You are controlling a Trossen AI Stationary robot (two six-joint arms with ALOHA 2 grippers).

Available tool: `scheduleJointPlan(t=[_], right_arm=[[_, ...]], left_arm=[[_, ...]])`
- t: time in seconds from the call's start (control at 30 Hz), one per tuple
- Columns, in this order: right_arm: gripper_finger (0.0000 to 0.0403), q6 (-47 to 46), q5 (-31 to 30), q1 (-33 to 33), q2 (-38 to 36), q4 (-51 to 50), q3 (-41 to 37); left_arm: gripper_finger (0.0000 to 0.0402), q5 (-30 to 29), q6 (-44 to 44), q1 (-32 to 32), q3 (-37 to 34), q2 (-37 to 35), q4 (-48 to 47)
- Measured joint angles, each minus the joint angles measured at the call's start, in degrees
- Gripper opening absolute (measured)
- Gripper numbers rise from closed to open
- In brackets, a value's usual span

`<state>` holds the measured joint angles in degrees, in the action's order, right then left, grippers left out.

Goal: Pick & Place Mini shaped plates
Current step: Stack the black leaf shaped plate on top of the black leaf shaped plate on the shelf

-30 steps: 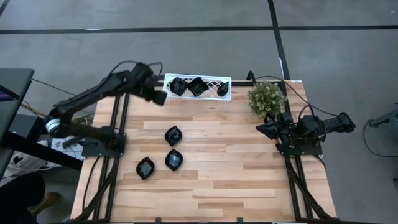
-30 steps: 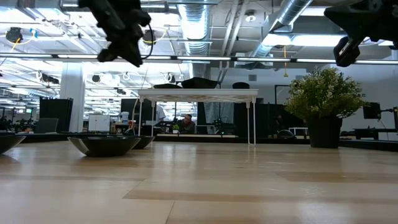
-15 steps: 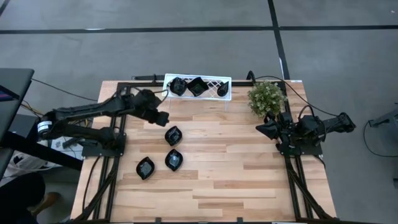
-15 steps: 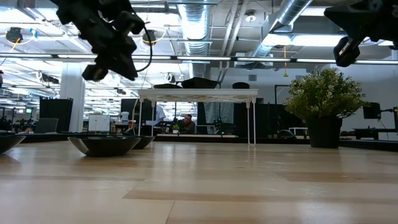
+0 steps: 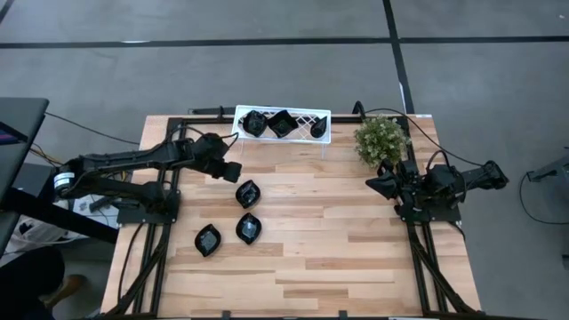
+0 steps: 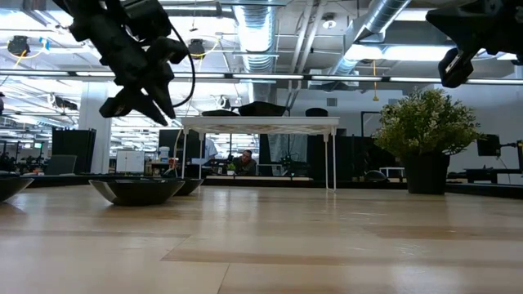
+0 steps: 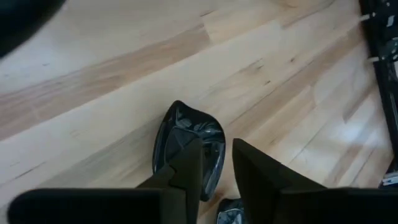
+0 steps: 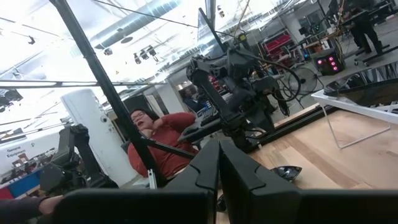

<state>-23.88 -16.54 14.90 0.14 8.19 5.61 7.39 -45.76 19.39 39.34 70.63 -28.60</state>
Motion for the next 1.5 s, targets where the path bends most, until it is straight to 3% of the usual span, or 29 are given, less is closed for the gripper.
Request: scheduleJointPlan(t=[0.3,0.47,0.9,1.03,1.5], right_arm=[[0.0007,-0.02,0.0,0.0,0.0,0.0,0.0],[0.0007,-0.17,0.0,0.0,0.0,0.0,0.0],[0.0007,-0.15,0.0,0.0,0.0,0.0,0.0],[0.0007,-0.12,0.0,0.0,-0.01,0.0,0.0],[0.0007,0.04,-0.01,-0.02,0.0,0.0,0.0]], left_arm=[[0.0175,-0.52,0.01,-0.02,-0.08,0.0,0.14],[0.0203,-0.52,0.31,-0.02,-0.08,0.0,0.31],[0.0208,-0.52,0.07,0.01,-0.08,0.0,1.43],[0.0209,-1.28,-6.22,0.16,-0.07,0.0,1.57],[0.021,-6.78,-15.5,-6.1,0.01,1.5,2.02]])
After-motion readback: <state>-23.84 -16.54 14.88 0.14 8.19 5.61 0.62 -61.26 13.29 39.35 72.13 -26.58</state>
